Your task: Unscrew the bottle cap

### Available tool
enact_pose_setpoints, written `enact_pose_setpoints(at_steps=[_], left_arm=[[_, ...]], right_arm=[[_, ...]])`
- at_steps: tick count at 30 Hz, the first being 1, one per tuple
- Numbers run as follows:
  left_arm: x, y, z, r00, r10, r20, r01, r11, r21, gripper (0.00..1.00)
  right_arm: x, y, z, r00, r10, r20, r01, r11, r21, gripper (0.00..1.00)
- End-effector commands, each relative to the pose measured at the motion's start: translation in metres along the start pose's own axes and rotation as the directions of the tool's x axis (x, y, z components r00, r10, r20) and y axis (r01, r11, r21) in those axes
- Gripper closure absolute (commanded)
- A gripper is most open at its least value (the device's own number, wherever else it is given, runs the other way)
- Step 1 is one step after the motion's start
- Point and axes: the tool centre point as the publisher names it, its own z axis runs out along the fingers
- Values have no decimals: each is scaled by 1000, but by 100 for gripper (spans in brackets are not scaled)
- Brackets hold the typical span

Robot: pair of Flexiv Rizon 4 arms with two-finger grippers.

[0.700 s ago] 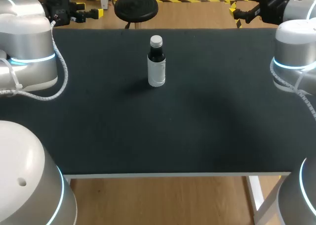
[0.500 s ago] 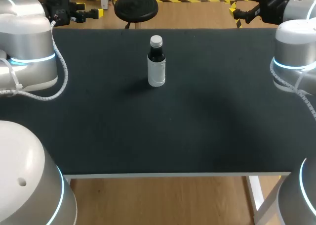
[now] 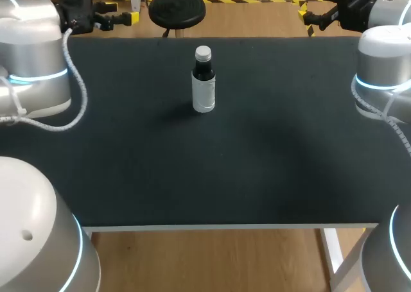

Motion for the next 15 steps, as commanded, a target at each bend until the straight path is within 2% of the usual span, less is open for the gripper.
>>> enact_pose_setpoints(at_steps=[1, 3, 6, 11, 15], left_arm=[[-12, 14, -3, 951, 143, -275, -110, 985, 129, 0], [-12, 19, -2, 931, 196, -309, -155, 976, 151, 0], [-8, 25, -2, 882, 291, -372, -222, 951, 217, 0], [4, 38, 2, 802, 413, -432, -324, 908, 267, 0], [15, 43, 6, 772, 461, -439, -376, 887, 269, 0]], right_arm=[[-1, 0, 0, 1000, 0, -1, 0, 1000, 2, 0], [-1, 0, 0, 1000, 0, -1, 0, 1000, 2, 0], [-1, 0, 0, 1000, 0, -1, 0, 1000, 2, 0], [-1, 0, 0, 1000, 0, -1, 0, 1000, 2, 0], [-1, 0, 0, 1000, 0, -1, 0, 1000, 2, 0]])
